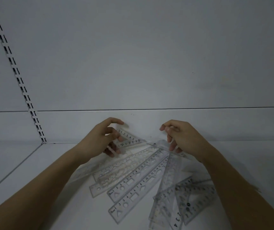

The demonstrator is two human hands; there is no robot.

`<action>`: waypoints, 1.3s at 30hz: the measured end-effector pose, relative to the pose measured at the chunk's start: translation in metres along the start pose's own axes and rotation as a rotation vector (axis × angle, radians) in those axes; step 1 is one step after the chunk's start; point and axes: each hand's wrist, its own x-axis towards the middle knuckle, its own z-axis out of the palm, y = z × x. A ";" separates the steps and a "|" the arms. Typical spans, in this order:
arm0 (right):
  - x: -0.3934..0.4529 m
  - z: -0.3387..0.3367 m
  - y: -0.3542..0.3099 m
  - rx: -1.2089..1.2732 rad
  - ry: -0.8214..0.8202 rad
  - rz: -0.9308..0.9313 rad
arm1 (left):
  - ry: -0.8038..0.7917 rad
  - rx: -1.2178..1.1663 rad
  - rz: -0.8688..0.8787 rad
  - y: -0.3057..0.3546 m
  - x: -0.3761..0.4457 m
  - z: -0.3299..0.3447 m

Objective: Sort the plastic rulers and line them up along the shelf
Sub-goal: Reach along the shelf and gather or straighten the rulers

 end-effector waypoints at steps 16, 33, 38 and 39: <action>-0.005 0.032 -0.027 0.043 -0.120 -0.023 | 0.078 0.491 0.049 -0.007 -0.017 -0.023; -0.073 0.263 -0.200 -0.340 -0.467 -0.362 | 0.456 0.562 -0.204 -0.058 -0.250 -0.269; -0.097 0.345 -0.262 -0.321 -0.471 -0.431 | 0.501 0.578 -0.283 -0.075 -0.333 -0.335; -0.100 0.360 -0.273 -0.319 -0.478 -0.446 | 0.513 0.576 -0.301 -0.077 -0.347 -0.346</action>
